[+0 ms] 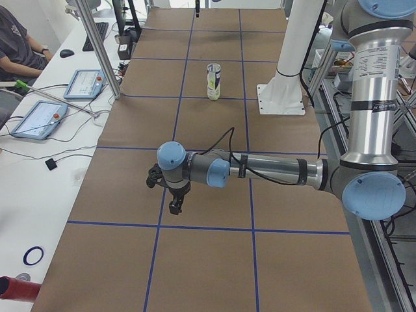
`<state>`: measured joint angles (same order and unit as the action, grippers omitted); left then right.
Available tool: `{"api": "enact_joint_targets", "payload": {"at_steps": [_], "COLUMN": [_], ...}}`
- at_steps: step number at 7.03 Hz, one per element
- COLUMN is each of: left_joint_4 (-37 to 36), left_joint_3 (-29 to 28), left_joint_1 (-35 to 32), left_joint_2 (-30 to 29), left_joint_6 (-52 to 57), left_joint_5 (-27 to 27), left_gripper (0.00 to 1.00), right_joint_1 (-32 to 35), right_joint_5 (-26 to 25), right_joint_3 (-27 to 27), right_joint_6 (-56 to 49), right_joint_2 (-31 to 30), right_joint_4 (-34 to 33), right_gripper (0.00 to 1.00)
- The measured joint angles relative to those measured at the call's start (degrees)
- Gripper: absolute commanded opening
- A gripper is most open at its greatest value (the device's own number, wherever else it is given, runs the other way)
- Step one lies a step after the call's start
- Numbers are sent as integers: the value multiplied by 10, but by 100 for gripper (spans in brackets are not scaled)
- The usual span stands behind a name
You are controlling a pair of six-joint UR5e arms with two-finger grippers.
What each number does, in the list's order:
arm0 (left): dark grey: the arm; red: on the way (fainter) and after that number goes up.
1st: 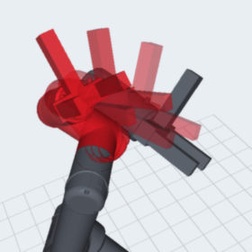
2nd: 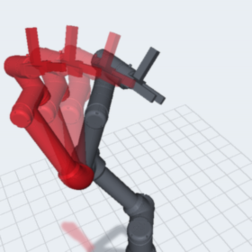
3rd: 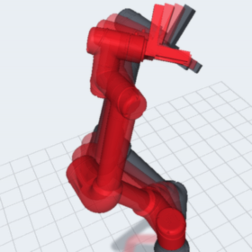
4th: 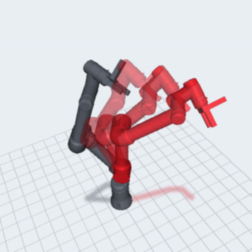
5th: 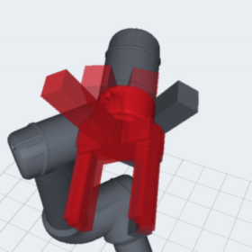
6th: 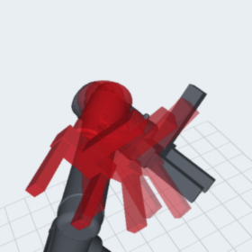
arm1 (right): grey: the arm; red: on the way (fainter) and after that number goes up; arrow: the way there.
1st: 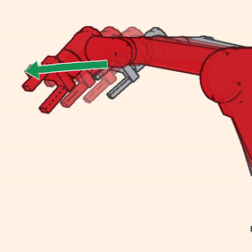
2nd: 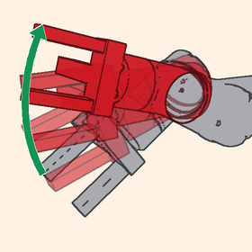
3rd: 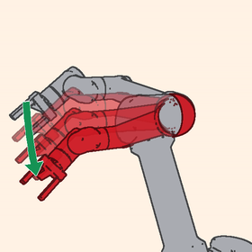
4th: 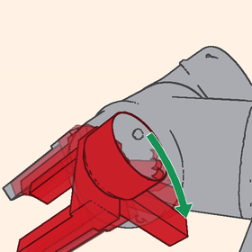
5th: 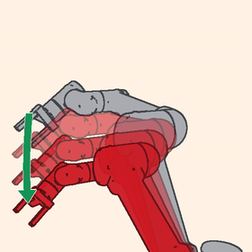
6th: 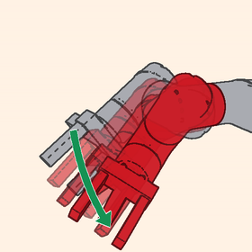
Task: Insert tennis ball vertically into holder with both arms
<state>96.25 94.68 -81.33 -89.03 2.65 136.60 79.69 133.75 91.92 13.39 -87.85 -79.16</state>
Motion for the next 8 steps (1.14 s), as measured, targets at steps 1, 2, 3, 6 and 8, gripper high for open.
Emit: {"api": "enact_joint_targets", "payload": {"at_steps": [1,2,3,6,8], "left_joint_4": [0,0,0,0,1], "left_joint_3": [-2,-2,-3,-3,-3], "left_joint_1": [0,0,0,0,0], "left_joint_2": [-5,-8,-12,-18,-18], "left_joint_6": [0,0,0,0,0], "left_joint_5": [0,0,0,1,1], "left_gripper": [100,100,100,100,100], "right_joint_1": [0,0,-1,-3,-4], "right_joint_5": [0,-2,-3,-1,-1], "right_joint_3": [-1,-2,-2,-3,-5], "right_joint_6": [0,0,1,4,5], "right_joint_2": [0,0,0,0,0], "right_joint_4": [0,1,1,2,2], "right_gripper": [99,99,99,99,99]}}
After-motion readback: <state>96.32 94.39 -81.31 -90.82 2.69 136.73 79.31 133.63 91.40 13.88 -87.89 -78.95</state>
